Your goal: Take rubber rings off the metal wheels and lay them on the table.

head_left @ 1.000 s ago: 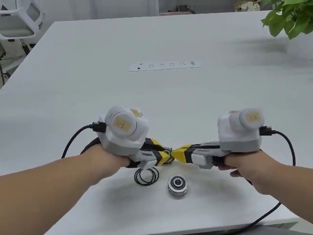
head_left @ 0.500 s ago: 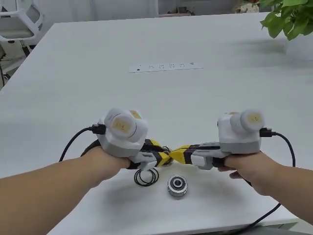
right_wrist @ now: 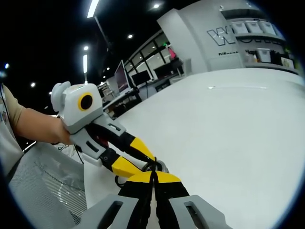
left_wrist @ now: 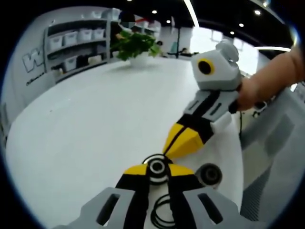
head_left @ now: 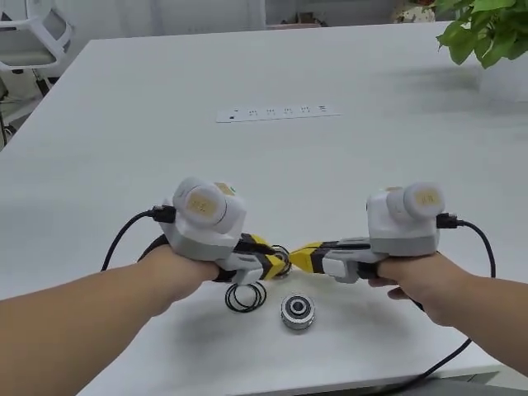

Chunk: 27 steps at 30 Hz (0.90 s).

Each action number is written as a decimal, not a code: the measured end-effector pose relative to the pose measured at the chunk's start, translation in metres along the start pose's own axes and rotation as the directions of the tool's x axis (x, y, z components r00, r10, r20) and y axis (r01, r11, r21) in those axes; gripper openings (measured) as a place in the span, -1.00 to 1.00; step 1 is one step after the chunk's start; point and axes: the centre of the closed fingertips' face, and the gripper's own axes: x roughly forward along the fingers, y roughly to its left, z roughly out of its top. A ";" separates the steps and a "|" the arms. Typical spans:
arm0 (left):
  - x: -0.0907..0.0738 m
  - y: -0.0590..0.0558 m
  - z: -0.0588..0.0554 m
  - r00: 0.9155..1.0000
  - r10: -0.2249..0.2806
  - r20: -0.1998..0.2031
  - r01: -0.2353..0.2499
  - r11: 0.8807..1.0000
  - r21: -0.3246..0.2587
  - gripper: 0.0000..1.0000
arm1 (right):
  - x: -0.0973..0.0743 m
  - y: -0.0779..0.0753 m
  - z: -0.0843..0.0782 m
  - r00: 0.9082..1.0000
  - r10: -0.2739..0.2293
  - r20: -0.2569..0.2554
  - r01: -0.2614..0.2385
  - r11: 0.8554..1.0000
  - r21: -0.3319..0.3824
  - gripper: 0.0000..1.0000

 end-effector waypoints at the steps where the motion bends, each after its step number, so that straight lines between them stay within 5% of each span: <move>1: -0.001 0.000 0.000 1.000 -0.001 -0.002 0.001 1.000 0.003 -0.68 | 0.000 0.001 0.001 1.000 0.002 0.001 -0.002 1.000 -0.001 -1.00; 13: -0.021 -0.003 0.007 0.999 -0.008 0.034 0.007 0.999 0.033 -0.47 | -0.003 0.007 0.005 1.000 0.014 0.011 -0.014 1.000 0.017 -1.00; 27: -0.063 -0.007 0.012 0.995 -0.002 0.103 -0.001 0.999 0.035 -0.23 | -0.003 0.017 0.017 0.998 0.046 0.041 -0.046 0.999 0.014 -1.00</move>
